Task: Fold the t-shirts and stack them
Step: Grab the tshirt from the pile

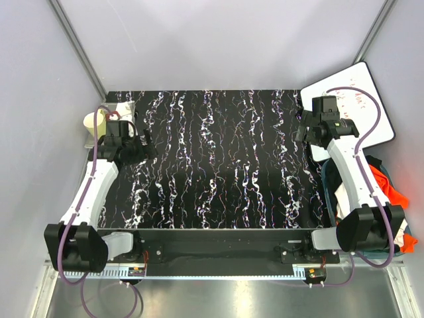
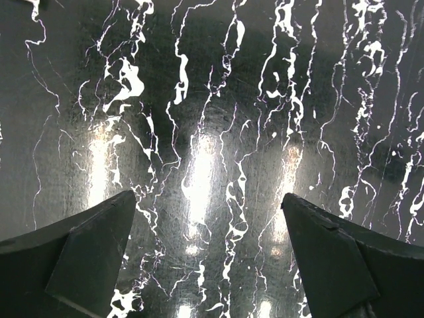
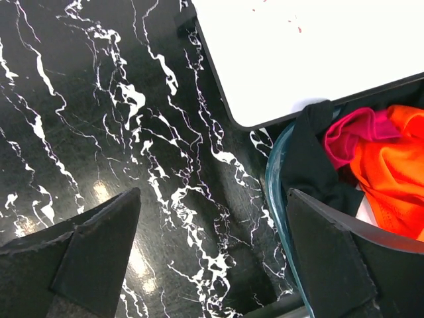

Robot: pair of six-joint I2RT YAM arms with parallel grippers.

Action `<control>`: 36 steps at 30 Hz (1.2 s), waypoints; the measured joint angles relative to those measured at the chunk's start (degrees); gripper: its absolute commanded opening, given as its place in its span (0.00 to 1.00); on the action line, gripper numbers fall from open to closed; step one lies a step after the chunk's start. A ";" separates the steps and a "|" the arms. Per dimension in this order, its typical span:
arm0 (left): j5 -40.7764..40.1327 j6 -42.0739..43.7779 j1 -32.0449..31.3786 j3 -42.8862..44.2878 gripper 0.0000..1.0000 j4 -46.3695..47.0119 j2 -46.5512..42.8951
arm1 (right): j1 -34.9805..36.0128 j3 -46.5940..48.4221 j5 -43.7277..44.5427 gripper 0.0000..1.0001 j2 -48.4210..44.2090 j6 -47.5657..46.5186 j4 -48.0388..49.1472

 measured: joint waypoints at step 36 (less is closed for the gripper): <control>16.31 1.11 -1.64 3.04 0.99 -1.62 10.93 | -35.19 5.27 3.82 1.00 2.82 15.28 -26.77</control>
